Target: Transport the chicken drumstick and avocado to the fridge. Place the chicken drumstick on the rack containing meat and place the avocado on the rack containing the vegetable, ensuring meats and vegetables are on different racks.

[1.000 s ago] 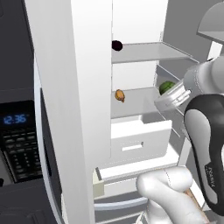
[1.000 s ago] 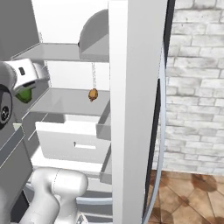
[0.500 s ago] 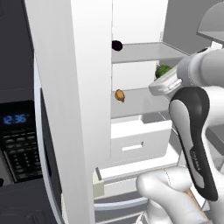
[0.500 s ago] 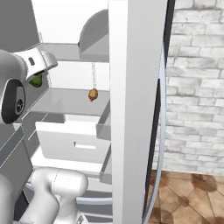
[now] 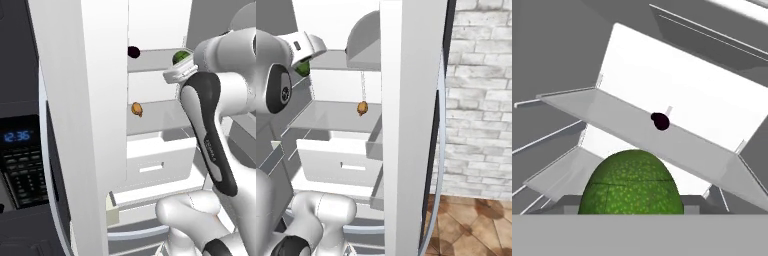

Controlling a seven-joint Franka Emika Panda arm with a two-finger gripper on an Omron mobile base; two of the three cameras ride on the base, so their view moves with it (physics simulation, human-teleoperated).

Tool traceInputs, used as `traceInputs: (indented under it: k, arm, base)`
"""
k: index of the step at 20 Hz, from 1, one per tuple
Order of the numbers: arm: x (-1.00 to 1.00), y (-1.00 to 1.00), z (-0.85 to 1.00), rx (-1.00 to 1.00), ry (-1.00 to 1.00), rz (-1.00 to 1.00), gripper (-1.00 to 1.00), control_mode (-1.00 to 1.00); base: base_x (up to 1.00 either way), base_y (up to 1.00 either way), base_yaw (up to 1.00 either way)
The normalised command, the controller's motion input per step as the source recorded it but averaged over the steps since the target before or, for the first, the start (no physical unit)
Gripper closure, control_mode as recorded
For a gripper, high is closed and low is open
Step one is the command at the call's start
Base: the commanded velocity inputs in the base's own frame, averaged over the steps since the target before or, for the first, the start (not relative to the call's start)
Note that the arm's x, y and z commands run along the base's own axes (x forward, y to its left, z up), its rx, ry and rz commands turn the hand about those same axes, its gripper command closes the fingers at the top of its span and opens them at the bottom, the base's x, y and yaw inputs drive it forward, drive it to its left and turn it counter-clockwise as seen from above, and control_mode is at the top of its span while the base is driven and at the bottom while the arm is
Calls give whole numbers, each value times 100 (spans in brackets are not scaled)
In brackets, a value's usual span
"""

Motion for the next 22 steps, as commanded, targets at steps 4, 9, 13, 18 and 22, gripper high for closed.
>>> traceInputs:
  k: [4,9,13,18,22]
  arm:
    - [64,-7,0,0,-1,0,100,-100]
    - [68,-20,-1,0,0,-2,100,-100]
    - [74,-16,-1,0,0,-5,100,-100]
    - [70,-25,-3,0,3,-4,100,-100]
    - [69,-14,-11,0,9,-4,100,-100]
  base:
    - [0,0,0]
    - [0,0,0]
    - [0,0,0]
    - [0,0,0]
    - [0,0,0]
